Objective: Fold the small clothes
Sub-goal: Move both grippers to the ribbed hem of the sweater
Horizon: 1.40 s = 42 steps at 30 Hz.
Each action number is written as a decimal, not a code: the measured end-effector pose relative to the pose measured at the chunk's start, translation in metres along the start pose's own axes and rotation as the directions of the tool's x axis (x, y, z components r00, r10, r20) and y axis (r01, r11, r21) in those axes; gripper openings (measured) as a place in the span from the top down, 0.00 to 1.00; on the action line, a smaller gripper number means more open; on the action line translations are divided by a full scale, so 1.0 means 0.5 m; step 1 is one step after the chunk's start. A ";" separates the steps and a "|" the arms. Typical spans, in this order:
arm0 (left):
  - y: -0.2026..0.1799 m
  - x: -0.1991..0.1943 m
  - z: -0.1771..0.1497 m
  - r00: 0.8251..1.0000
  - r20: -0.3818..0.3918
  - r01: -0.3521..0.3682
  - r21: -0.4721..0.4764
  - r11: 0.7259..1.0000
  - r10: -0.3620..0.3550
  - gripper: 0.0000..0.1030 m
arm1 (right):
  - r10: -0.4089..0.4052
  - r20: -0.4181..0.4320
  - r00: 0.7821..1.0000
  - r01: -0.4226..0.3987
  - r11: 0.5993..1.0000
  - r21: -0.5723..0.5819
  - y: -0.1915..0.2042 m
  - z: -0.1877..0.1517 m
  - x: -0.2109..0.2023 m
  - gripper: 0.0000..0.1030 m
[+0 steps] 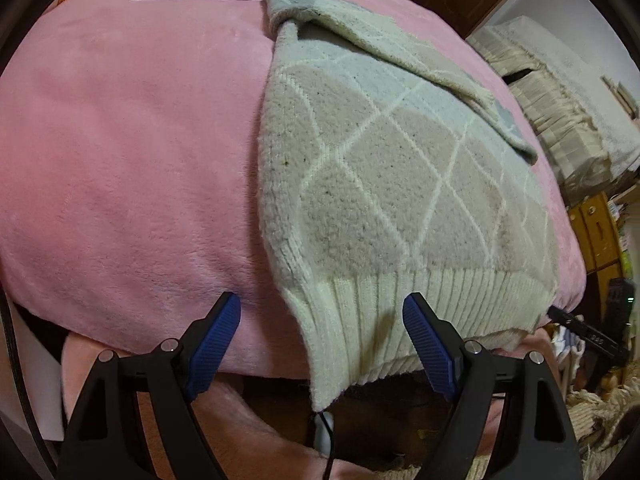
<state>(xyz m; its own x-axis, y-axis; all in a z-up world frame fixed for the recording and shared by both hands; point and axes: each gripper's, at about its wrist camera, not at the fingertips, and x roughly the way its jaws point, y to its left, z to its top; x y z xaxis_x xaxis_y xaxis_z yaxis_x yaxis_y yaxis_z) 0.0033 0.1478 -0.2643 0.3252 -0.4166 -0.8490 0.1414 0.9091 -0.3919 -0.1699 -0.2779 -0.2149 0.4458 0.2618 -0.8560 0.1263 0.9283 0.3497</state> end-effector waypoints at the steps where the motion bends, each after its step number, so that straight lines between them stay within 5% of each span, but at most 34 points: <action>1: 0.005 0.002 -0.002 1.000 0.002 0.014 -0.006 1.000 -0.014 0.20 | 0.021 -0.004 1.000 -0.020 1.000 0.014 -0.007 0.001 0.005 0.56; 11: 0.022 0.014 -0.015 0.996 0.001 0.085 -0.035 0.996 -0.085 0.22 | 0.107 -0.029 0.994 -0.107 0.994 0.017 0.000 0.007 0.043 0.56; 18: -0.001 0.023 -0.027 0.993 -0.049 0.112 0.021 0.993 -0.111 0.42 | 0.140 -0.051 0.989 -0.141 0.990 -0.011 0.015 0.006 0.052 0.64; 30: 0.008 0.052 -0.031 0.973 -0.083 0.215 -0.031 0.976 -0.217 0.33 | 0.175 -0.071 0.982 -0.174 0.985 0.009 0.009 0.006 0.070 0.69; 32: 0.002 0.052 -0.032 0.975 -0.084 0.206 -0.020 0.978 -0.207 0.43 | 0.172 -0.071 0.983 -0.172 0.985 0.005 0.010 0.007 0.069 0.77; 33: 0.003 0.051 -0.033 0.975 -0.089 0.201 -0.015 0.980 -0.201 0.56 | 0.178 -0.078 0.981 -0.178 0.984 0.005 0.009 0.006 0.071 0.89; 36: 0.002 0.053 -0.035 0.973 -0.105 0.205 -0.020 0.979 -0.206 0.90 | 0.189 -0.089 0.978 -0.189 0.982 0.000 0.009 0.007 0.070 0.90; 42: -0.027 0.028 -0.028 0.977 -0.100 0.192 0.044 0.981 -0.186 0.93 | 0.171 -0.077 0.982 -0.179 0.977 -0.114 0.037 0.011 0.030 0.92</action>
<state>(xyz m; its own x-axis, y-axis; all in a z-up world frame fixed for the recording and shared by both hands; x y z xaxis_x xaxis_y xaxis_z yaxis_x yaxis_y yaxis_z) -0.0070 0.1296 -0.2760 0.1979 -0.5773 -0.7922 0.2421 0.8119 -0.5312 -0.1560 -0.2583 -0.2195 0.3915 0.4359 -0.8104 -0.0573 0.8905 0.4513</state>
